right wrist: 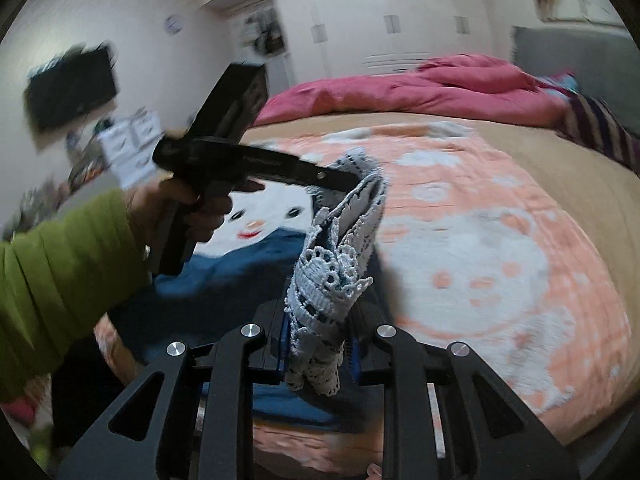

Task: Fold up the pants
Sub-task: 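Grasp the lace trim with the left gripper while the right gripper grasps lace and lifts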

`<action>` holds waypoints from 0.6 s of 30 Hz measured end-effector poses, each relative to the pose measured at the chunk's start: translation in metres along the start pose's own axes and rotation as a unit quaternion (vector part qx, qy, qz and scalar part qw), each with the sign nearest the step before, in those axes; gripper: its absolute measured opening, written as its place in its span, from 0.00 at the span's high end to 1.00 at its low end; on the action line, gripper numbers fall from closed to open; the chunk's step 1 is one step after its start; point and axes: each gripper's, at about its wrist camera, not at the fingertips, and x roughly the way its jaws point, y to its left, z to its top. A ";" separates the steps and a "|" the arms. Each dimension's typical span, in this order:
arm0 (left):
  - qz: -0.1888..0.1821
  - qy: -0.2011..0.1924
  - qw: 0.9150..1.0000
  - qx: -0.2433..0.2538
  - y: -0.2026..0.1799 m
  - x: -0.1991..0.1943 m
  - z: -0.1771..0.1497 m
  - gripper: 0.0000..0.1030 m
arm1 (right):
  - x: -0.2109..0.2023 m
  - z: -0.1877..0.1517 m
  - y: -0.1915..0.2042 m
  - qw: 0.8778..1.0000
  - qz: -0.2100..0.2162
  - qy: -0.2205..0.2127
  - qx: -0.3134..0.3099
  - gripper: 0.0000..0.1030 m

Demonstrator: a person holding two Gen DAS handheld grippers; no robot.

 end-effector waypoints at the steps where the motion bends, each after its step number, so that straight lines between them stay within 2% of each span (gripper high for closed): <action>1: 0.004 0.001 1.000 -0.008 0.006 -0.005 -0.005 0.83 | 0.006 -0.001 0.008 1.000 0.005 0.005 -0.010 0.80; 5: 0.041 0.010 0.998 -0.039 0.024 -0.017 -0.023 0.82 | 0.036 -0.010 0.038 0.998 0.016 0.043 -0.049 0.80; 9: 0.048 -0.014 0.994 -0.094 0.039 -0.041 -0.034 0.79 | 0.054 -0.020 0.060 0.994 0.023 0.064 -0.091 0.80; 11: 0.044 -0.027 0.990 -0.132 0.047 -0.053 -0.042 0.58 | 0.061 -0.028 0.077 0.989 0.025 0.071 -0.126 0.80; 13: 0.042 -0.030 0.984 -0.171 0.053 -0.061 -0.056 0.47 | 0.065 -0.038 0.089 0.985 0.023 0.078 -0.151 0.80; 16: 0.045 -0.042 0.971 -0.233 0.067 -0.066 -0.080 0.40 | 0.077 -0.049 0.104 0.979 0.031 0.092 -0.179 0.77; 18: 0.042 -0.050 0.967 -0.248 0.072 -0.065 -0.091 0.40 | 0.082 -0.053 0.109 0.977 0.029 0.097 -0.190 0.73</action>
